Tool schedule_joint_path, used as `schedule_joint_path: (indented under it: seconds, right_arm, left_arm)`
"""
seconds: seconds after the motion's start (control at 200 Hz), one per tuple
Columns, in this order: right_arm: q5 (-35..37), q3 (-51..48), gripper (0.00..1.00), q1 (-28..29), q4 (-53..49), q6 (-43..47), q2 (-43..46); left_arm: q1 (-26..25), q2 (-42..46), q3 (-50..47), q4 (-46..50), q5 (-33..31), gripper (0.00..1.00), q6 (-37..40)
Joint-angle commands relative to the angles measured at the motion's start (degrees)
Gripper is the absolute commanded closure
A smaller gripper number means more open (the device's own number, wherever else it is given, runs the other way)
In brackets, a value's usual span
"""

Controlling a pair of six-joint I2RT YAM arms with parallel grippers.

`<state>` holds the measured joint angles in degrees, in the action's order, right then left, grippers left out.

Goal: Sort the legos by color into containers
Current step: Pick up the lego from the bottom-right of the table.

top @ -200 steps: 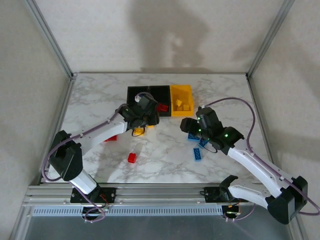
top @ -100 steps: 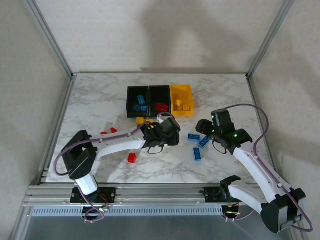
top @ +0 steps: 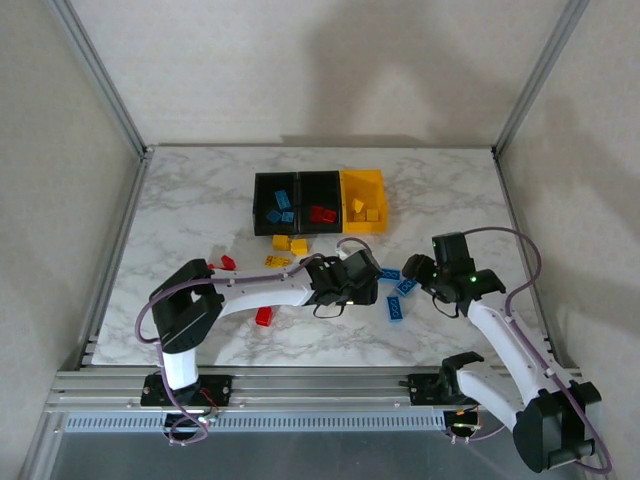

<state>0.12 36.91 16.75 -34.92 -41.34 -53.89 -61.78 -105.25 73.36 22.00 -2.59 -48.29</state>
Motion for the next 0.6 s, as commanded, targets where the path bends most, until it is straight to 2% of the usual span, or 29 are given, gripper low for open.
schedule_joint_path:
  seconds: [0.0,0.235,0.431,0.526,0.596]
  right_arm:
    - [-5.04,-4.04,0.32,2.06,1.66,-0.58,1.69]
    - [-4.36,-8.93,0.31,10.44,6.33,-5.11,-0.27]
    - [-1.14,-7.71,0.32,15.01,9.85,-5.68,-10.23]
    - [-0.14,-5.97,0.37,16.82,10.48,-5.76,-14.62]
    - [0.44,-4.61,0.48,17.99,10.79,-5.51,-17.67]
  left_arm:
    - [0.65,5.53,-4.78,0.94,-2.57,0.37,-1.90]
    - [3.92,19.23,-16.78,0.95,-4.80,0.35,-4.93]
    - [5.99,26.04,-20.61,3.02,-6.69,0.35,-5.76]
    - [7.47,28.82,-22.28,3.41,-7.15,0.35,-5.99]
    - [8.61,30.58,-23.51,3.62,-7.25,0.35,-6.14]
